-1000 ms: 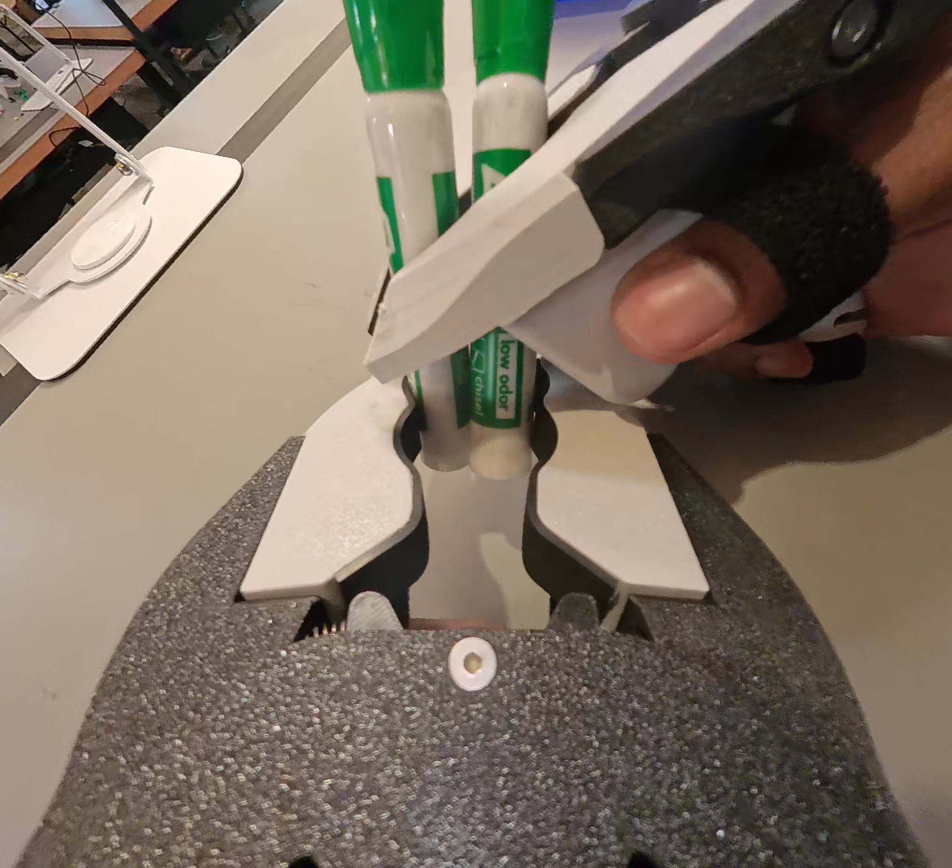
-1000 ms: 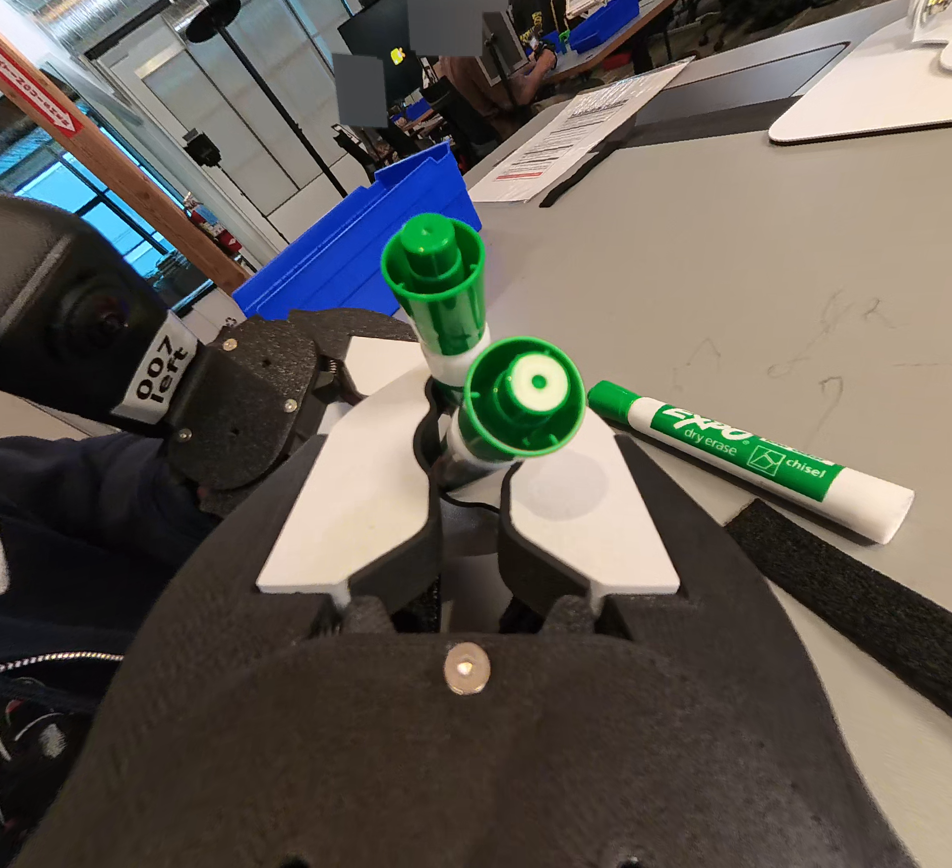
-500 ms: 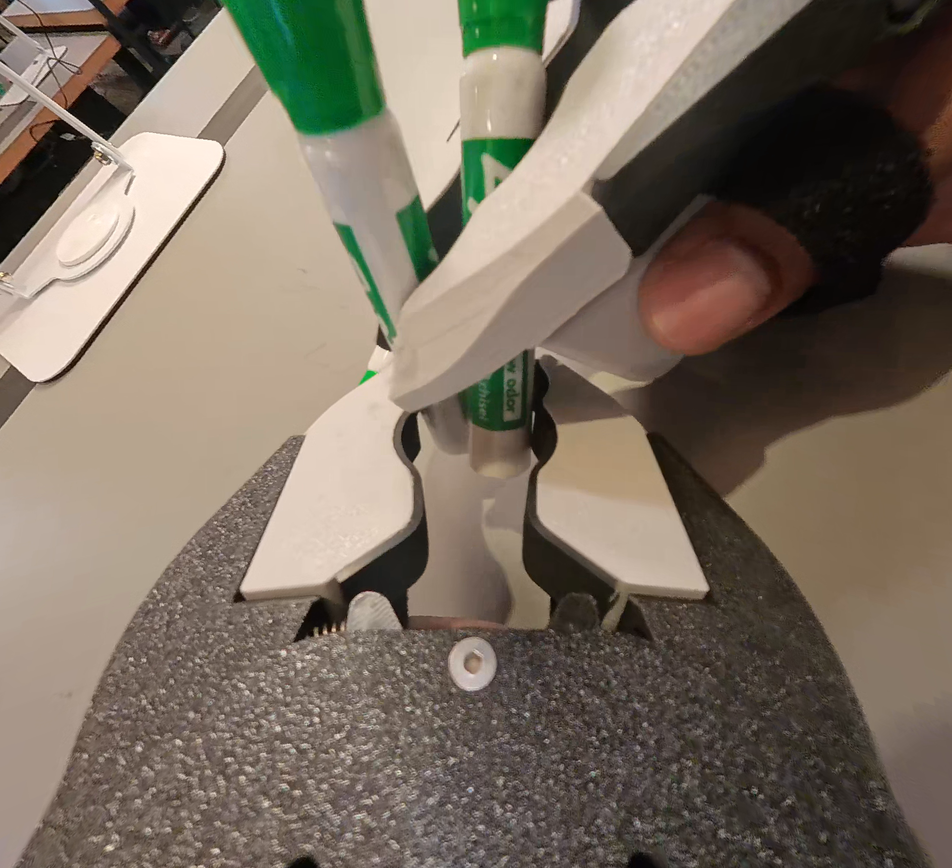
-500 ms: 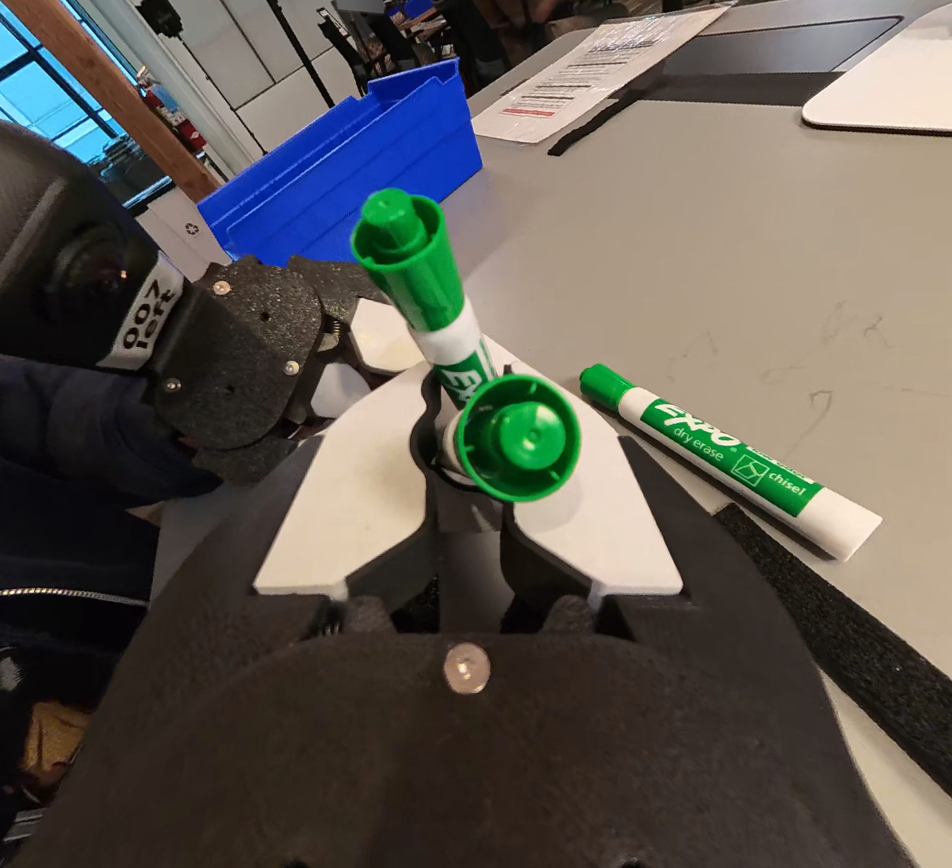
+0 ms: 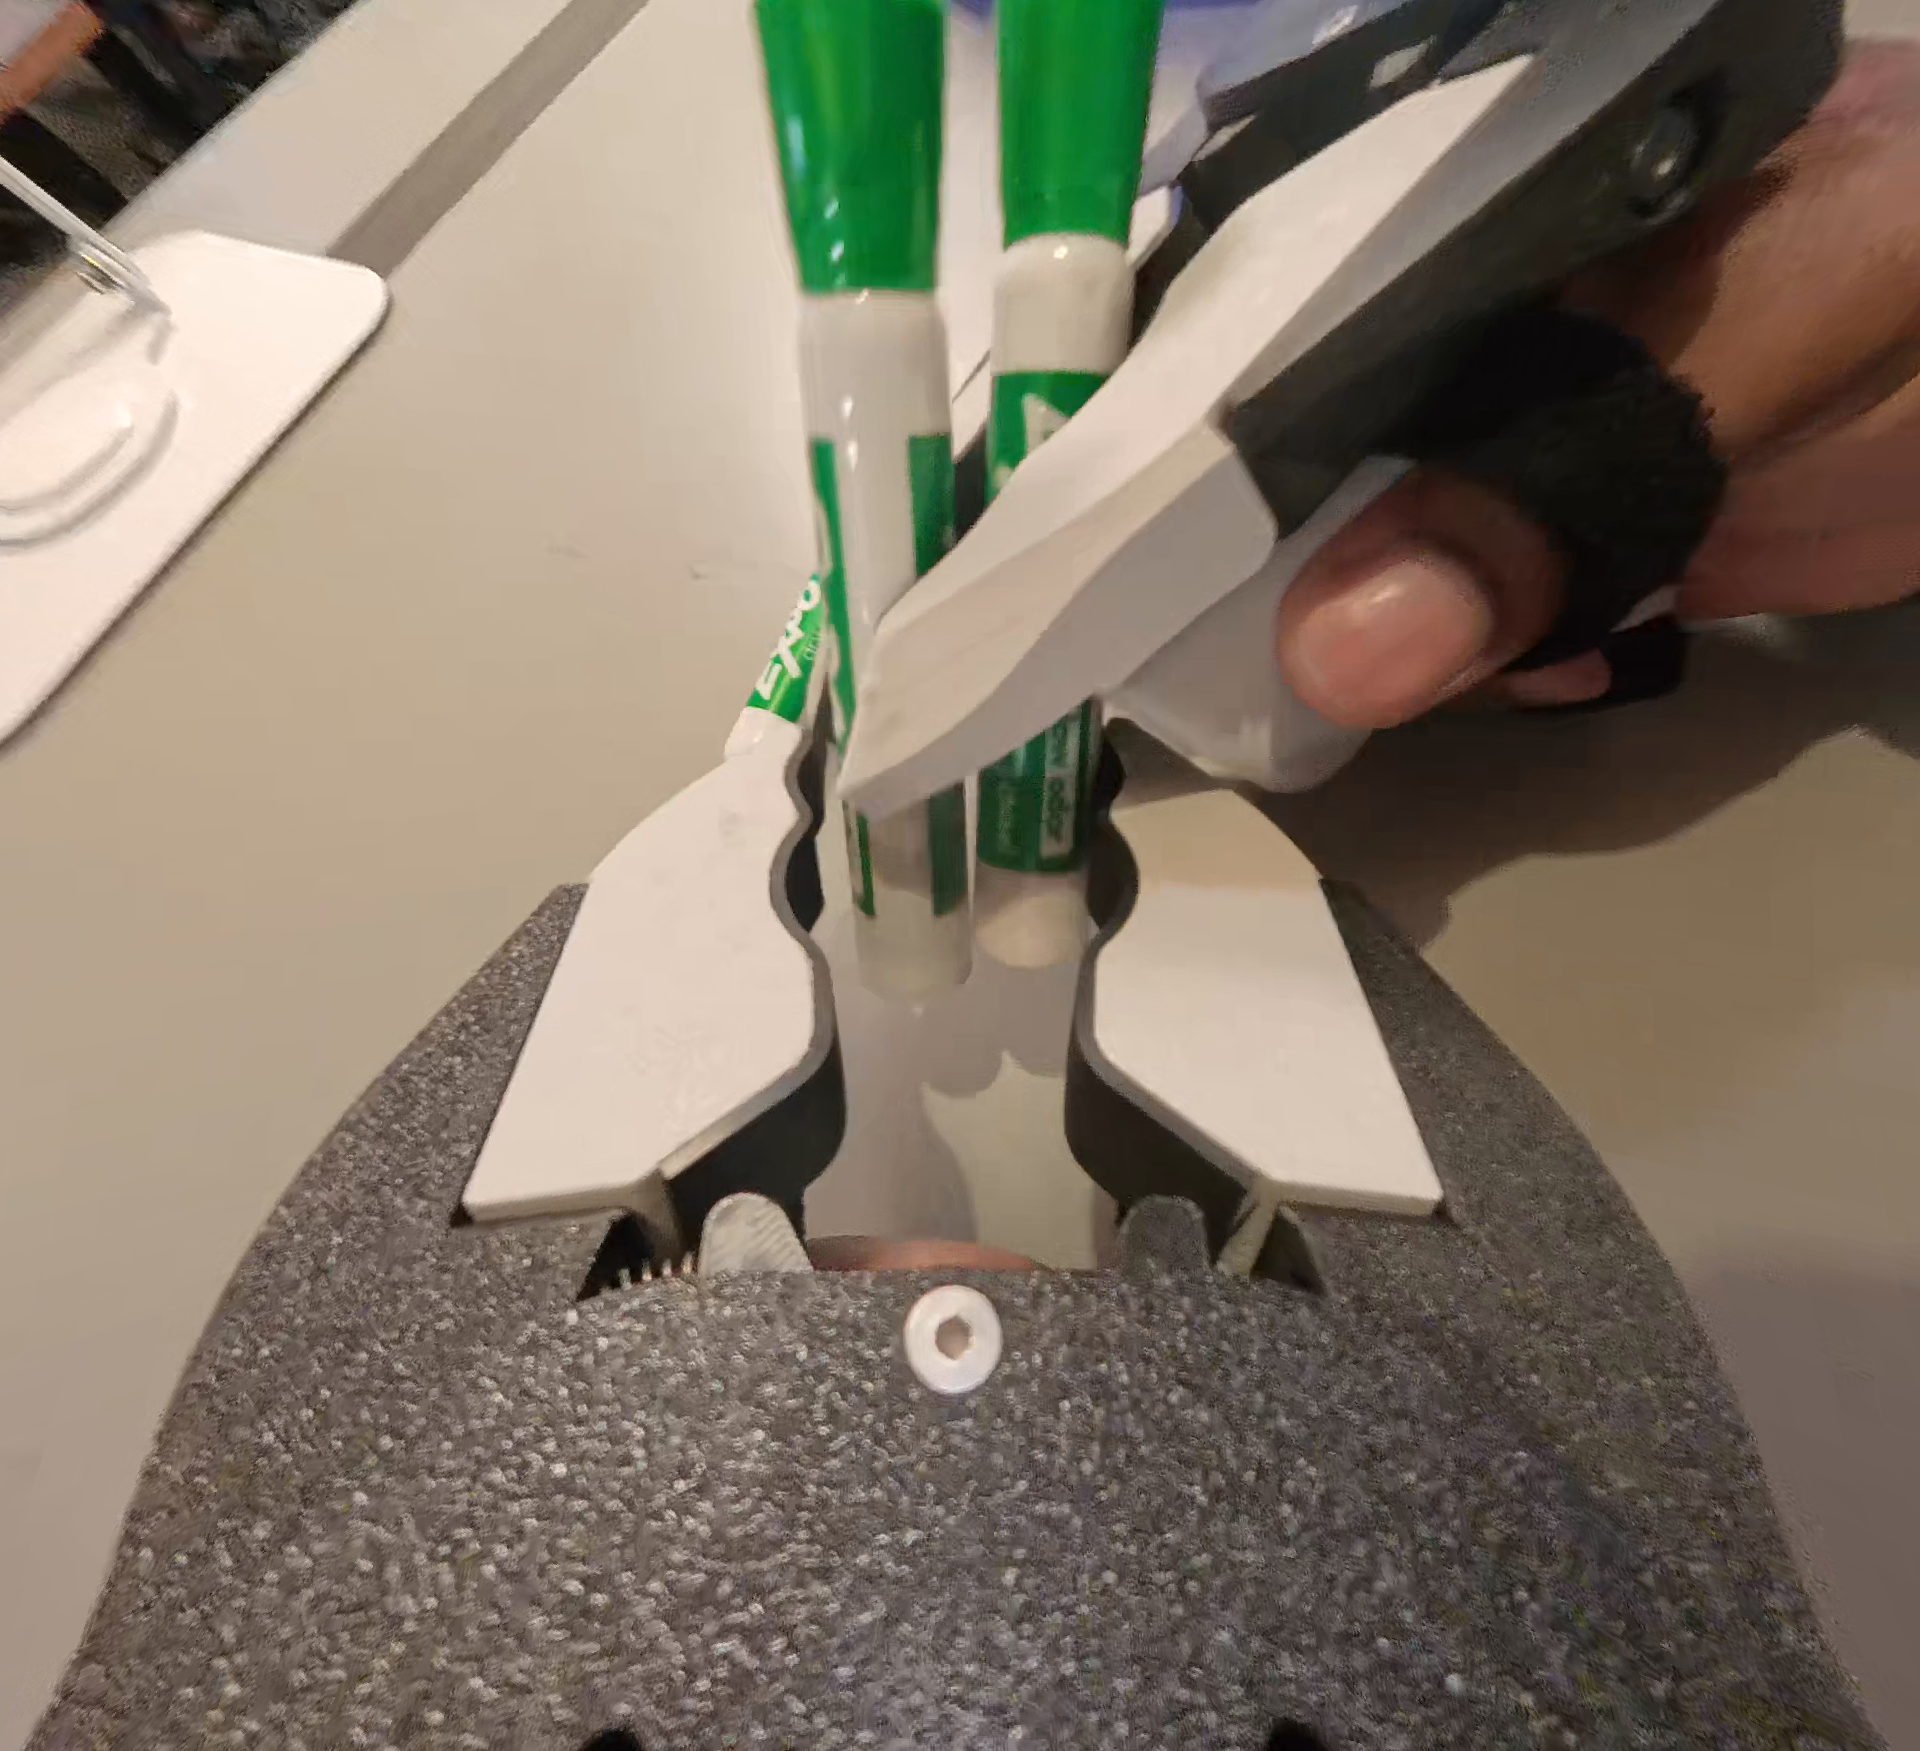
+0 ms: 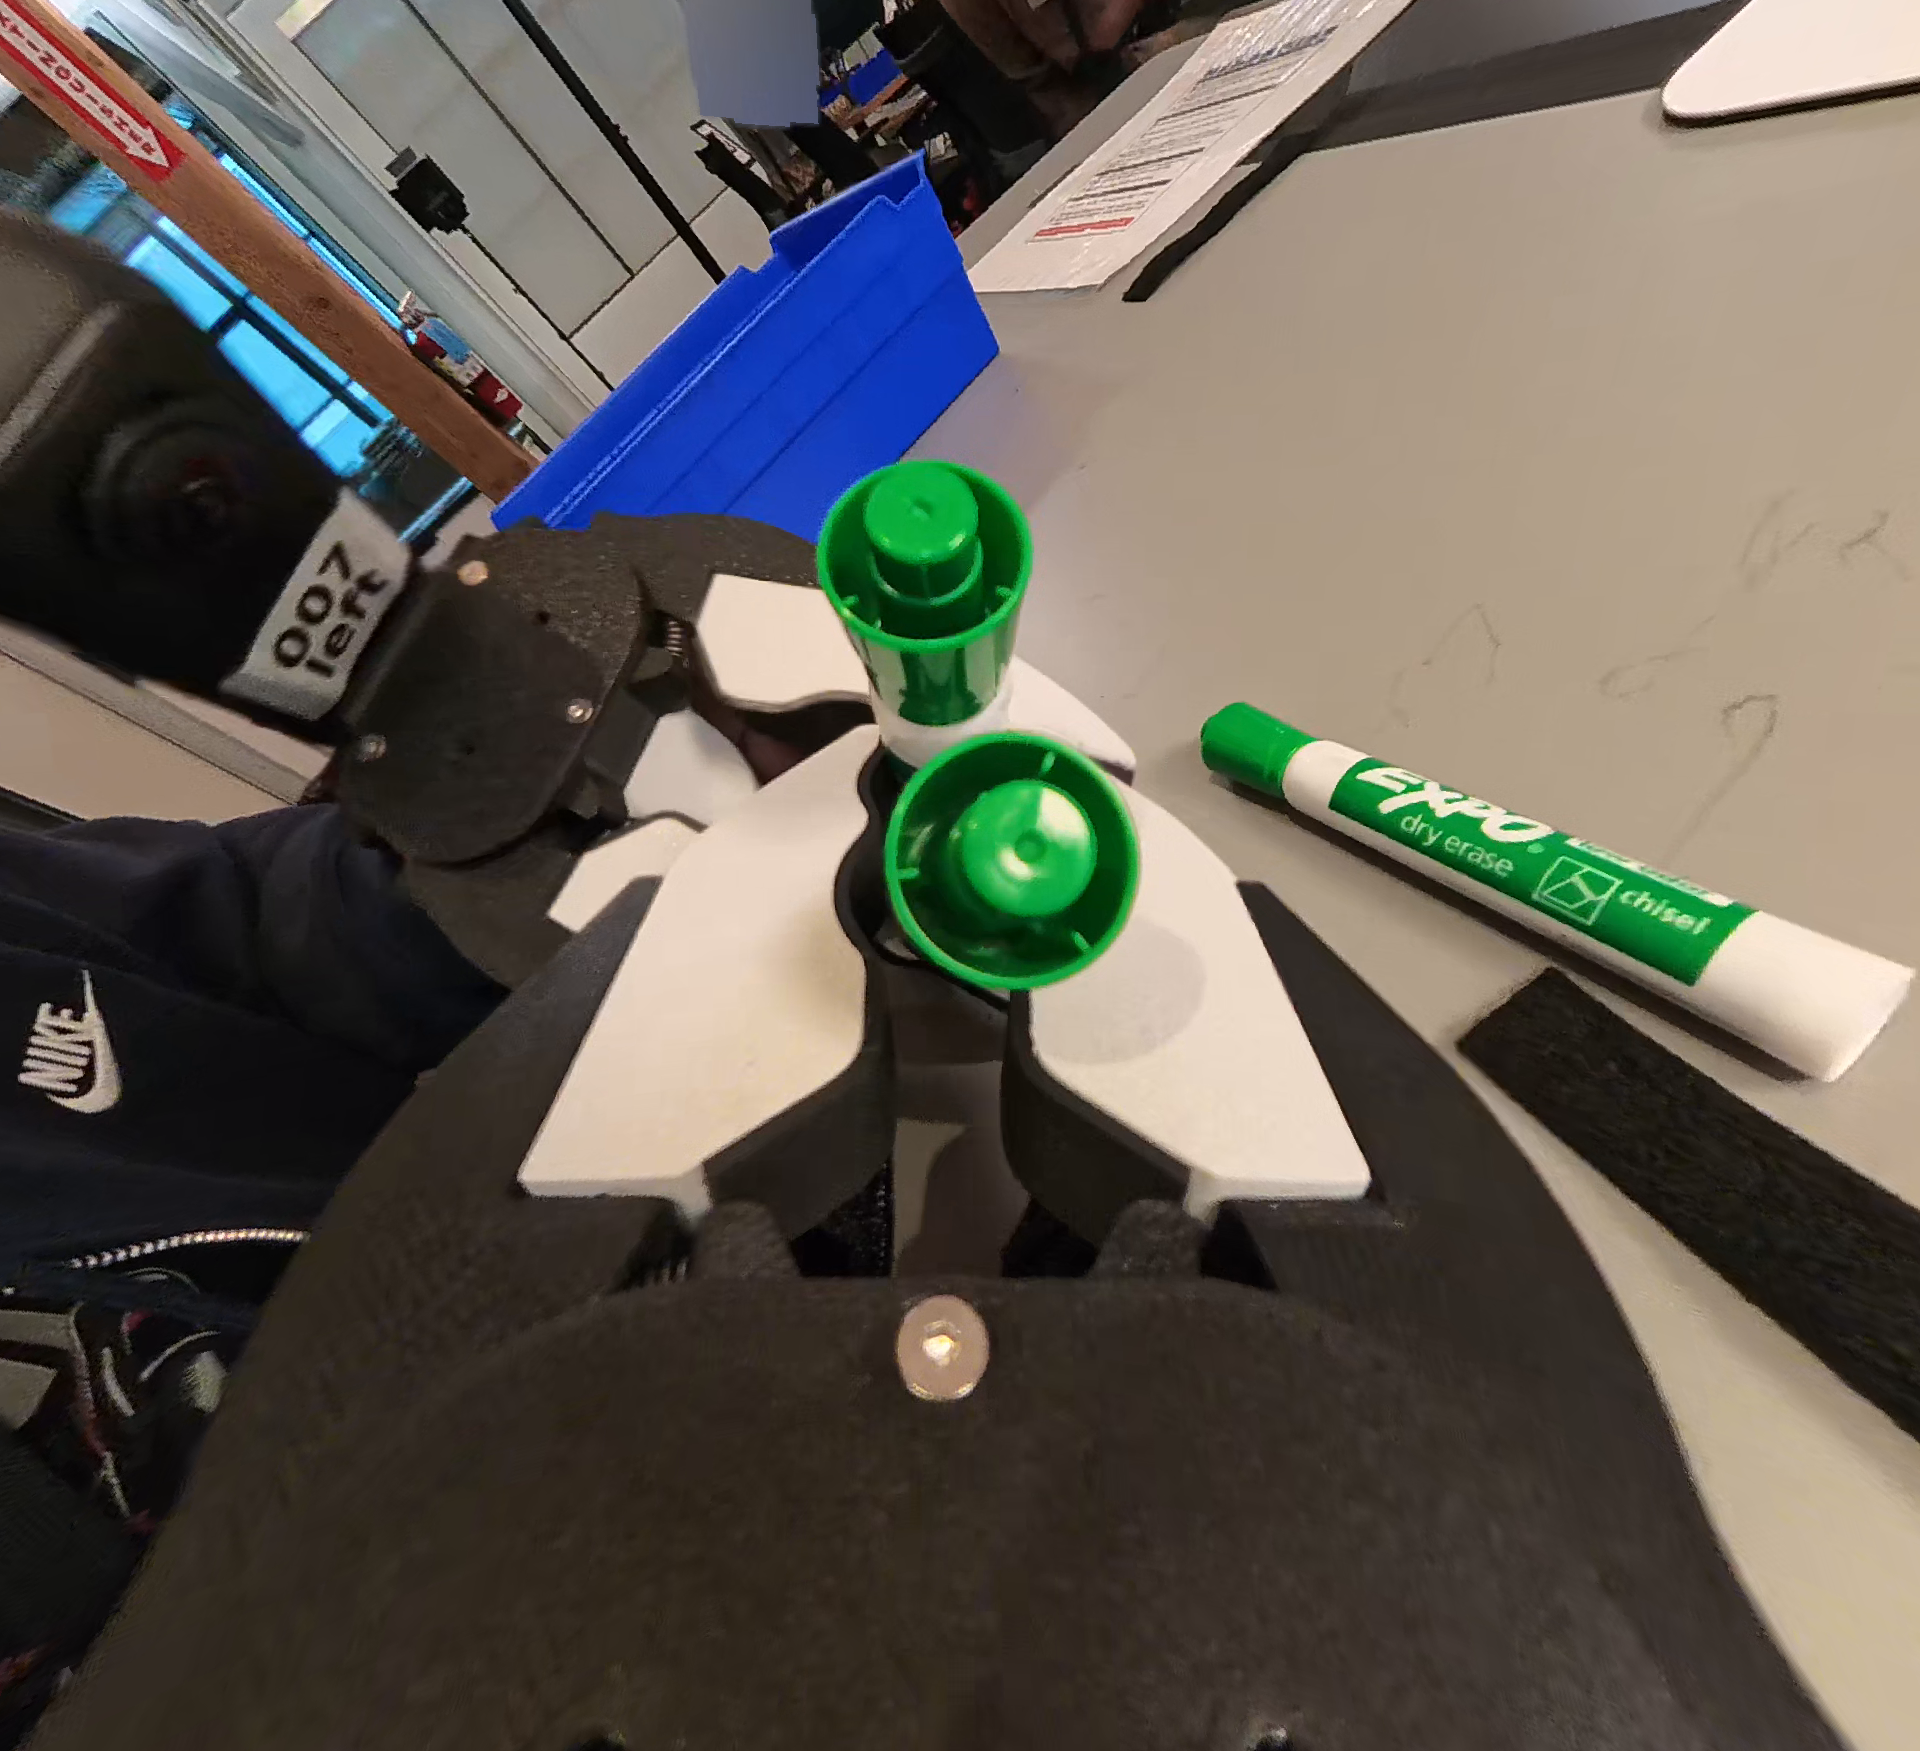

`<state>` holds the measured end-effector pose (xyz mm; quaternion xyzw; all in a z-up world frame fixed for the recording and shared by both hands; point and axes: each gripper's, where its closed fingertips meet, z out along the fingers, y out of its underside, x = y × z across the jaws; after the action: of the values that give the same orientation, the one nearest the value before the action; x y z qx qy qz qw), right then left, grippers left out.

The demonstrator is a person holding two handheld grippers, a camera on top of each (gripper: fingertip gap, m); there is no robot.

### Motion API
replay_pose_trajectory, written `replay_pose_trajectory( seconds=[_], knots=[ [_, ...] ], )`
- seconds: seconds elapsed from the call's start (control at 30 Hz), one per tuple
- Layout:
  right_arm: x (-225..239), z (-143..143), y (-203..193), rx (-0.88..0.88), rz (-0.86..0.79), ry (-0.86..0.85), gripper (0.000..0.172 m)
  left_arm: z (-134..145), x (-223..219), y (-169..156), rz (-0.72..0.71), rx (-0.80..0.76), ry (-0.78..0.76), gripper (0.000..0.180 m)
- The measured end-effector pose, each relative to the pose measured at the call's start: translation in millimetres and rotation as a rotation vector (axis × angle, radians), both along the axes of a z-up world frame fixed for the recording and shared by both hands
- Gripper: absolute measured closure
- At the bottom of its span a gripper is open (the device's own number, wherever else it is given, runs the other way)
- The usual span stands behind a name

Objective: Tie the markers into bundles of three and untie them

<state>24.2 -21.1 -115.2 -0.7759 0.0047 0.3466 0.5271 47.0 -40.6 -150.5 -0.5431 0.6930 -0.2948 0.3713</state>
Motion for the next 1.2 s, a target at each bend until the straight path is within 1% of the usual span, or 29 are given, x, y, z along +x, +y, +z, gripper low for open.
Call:
replay_pose_trajectory(
  seconds=[0.07, 0.1, 0.23, 0.47, 0.63, 0.77, 0.87, 0.97, 1.07, 1.2],
  knots=[
    [-3, -1, 0, -0.009, -0.005, 0.034, 0.152, -1, 0, 2, 0.020, 0.090, 0.014, 0.131],
    [-4, -2, 0, -0.012, -0.009, 0.043, 0.152, -2, -1, 3, 0.026, 0.112, 0.019, 0.132],
    [-6, -2, -1, -0.009, -0.016, 0.059, 0.152, -2, -3, 6, 0.045, 0.122, 0.018, 0.137],
    [-6, -5, 0, 0.012, -0.051, -0.037, 0.151, -6, -5, 9, 0.087, 0.186, 0.063, 0.140],
    [-5, -6, 0, 0.002, -0.068, -0.033, 0.152, -7, -4, 12, 0.114, 0.234, 0.060, 0.141],
    [-3, -8, 1, -0.017, -0.081, 0.002, 0.152, -9, -3, 13, 0.123, 0.239, 0.061, 0.141],
    [-1, -9, 1, -0.050, -0.080, 0.078, 0.152, -9, -2, 13, 0.130, 0.243, 0.056, 0.141],
    [2, -10, 2, -0.085, -0.085, 0.173, 0.152, -9, -1, 14, 0.139, 0.286, 0.053, 0.141],
    [4, -11, 2, -0.098, -0.097, 0.204, 0.153, -11, -2, 15, 0.143, 0.329, 0.070, 0.141],
    [4, -11, 2, -0.103, -0.096, 0.213, 0.153, -12, -3, 15, 0.139, 0.341, 0.086, 0.141]
  ],
)
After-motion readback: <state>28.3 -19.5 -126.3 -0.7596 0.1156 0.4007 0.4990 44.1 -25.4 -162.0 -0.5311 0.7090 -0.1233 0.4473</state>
